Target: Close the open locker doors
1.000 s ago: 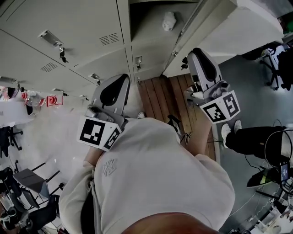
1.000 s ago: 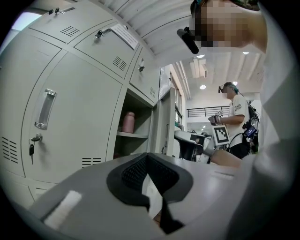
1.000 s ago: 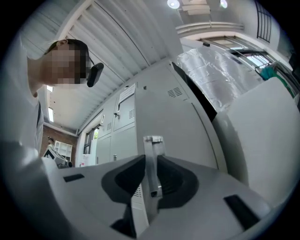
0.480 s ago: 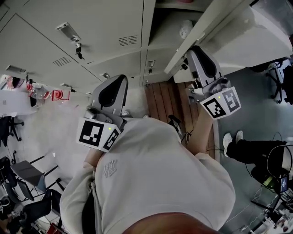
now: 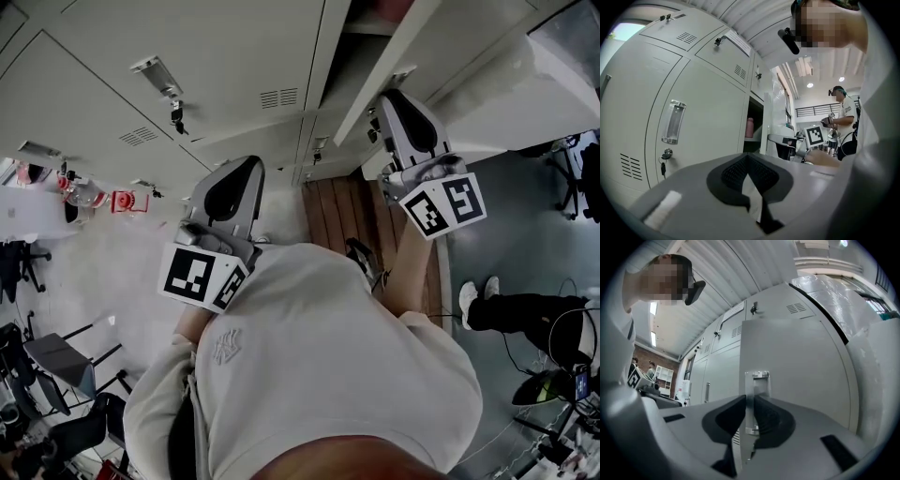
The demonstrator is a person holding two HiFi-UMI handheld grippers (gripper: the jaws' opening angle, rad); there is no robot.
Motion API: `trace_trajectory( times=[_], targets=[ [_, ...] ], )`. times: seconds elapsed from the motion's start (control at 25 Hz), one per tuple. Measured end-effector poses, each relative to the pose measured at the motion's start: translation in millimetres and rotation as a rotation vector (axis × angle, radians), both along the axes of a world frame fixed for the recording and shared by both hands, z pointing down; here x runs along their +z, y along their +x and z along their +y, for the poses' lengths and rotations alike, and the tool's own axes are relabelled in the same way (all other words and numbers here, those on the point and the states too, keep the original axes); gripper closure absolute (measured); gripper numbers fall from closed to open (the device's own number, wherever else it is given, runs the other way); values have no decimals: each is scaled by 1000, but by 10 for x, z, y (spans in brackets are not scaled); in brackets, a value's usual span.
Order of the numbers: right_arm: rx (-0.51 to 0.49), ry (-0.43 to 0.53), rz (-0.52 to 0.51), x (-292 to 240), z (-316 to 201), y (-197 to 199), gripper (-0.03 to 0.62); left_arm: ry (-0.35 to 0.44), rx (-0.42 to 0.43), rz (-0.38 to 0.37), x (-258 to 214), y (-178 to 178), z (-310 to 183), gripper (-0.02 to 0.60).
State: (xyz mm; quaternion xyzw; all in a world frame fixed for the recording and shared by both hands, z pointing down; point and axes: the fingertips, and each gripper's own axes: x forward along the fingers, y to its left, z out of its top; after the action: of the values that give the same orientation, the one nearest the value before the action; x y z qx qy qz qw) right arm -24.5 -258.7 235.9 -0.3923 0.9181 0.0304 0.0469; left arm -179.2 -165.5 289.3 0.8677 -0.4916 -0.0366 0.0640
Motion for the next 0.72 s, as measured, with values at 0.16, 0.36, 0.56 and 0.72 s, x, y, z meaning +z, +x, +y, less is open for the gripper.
trace_trajectory(
  times=[0.16, 0.36, 0.56, 0.72],
  targets=[
    [13, -2, 12, 6, -150, -98, 549, 5, -12, 1, -23, -119, -83, 583],
    [22, -6, 9, 26, -341, -220, 549, 6, -28, -1, -25, -291, -196, 584],
    [35, -8, 2, 36, -523, -297, 549, 1, -42, -2, -21, -429, -294, 583],
    [44, -10, 2, 40, -634, -340, 549, 1, -56, 0, -31, -528, -346, 583]
  ],
)
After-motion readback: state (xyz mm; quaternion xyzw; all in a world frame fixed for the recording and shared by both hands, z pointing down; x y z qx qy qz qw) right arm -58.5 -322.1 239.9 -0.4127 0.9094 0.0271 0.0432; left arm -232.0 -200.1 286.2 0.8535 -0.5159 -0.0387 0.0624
